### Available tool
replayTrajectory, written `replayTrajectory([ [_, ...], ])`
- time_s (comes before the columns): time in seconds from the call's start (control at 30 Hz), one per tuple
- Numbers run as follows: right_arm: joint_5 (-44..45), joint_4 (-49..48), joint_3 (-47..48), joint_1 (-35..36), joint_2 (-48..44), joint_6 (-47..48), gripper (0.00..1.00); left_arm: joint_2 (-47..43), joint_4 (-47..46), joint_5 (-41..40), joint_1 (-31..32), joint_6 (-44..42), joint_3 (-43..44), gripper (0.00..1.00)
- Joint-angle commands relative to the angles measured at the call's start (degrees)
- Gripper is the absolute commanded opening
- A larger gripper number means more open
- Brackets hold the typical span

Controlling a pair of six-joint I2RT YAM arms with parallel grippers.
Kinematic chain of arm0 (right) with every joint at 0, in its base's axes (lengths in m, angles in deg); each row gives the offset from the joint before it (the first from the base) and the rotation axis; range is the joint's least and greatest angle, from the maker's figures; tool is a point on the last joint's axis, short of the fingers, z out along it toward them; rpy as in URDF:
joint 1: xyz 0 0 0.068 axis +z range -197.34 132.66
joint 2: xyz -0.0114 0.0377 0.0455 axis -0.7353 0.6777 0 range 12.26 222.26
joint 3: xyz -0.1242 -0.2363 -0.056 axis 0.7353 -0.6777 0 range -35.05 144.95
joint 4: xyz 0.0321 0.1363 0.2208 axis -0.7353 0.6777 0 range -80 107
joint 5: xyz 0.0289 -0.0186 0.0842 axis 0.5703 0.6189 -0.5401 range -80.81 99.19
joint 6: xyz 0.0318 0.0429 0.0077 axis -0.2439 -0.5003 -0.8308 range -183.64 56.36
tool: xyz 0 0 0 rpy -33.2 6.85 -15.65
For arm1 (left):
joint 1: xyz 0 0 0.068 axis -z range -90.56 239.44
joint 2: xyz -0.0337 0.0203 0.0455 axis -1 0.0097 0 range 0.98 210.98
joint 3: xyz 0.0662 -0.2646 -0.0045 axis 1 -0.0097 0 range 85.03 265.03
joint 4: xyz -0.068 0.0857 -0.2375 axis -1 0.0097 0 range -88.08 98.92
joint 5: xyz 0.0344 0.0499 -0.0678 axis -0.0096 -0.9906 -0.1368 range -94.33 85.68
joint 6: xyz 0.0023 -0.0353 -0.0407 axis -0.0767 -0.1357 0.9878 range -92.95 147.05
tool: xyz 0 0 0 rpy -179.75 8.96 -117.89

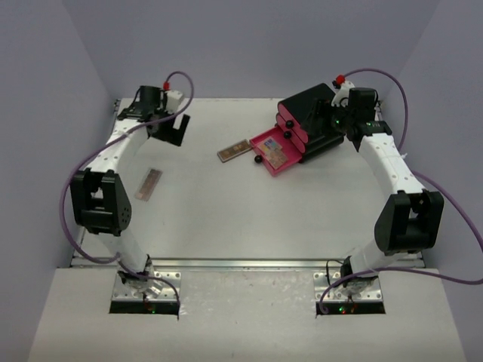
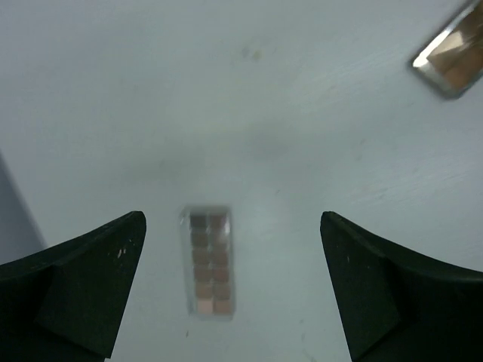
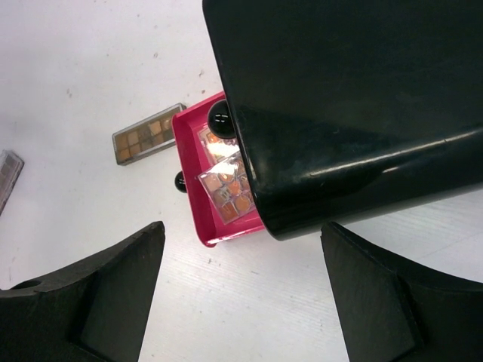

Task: Organize the makeup

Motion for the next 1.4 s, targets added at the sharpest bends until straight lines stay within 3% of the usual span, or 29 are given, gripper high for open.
replayTrajectory([
  [0.0,-1.14,-3.67,-1.14,-0.15,-0.85,1.04,0.85,-8.67,1.06,-0.44,-4.32,-1.86,-11.45,0.99],
  [0.23,-2.12,-4.30,-1.66,-0.15,-0.14,0.76,0.84,-4.27,-0.76,1.88,-13.58,-4.86,-20.80,0.99],
  [0.47,-1.05,-4.29,-2.64,-0.15,-0.67,1.21,0.85,0.65,-8.14,-2.81,-15.11,-5.30,-25.58,1.00],
  [0.73,-0.17,-4.12,-2.55,-0.24,-0.50,1.01,0.85,5.89,-12.04,0.70,-15.83,-4.94,-24.39,0.94],
  [0.77,0.06,-4.06,-2.49,-0.18,-0.55,1.15,0.85,6.42,-12.28,0.71,-15.83,-4.94,-24.33,0.88],
  [0.9,0.18,-4.03,-2.30,-0.23,-0.58,1.21,0.85,7.54,-12.34,2.36,-15.83,-5.19,-24.37,0.44],
  [0.97,0.27,-4.03,-2.11,-0.19,-0.53,1.21,0.85,7.76,-12.25,3.49,-15.83,-5.21,-24.34,0.27],
  [1.03,0.27,-4.03,-1.94,-0.15,-0.41,1.13,0.85,7.76,-11.71,5.21,-15.75,-5.04,-23.97,0.01],
  [1.37,0.62,-2.90,-1.32,-0.24,-0.57,1.30,0.85,2.23,-7.53,13.13,-10.92,-3.93,-17.10,0.00],
])
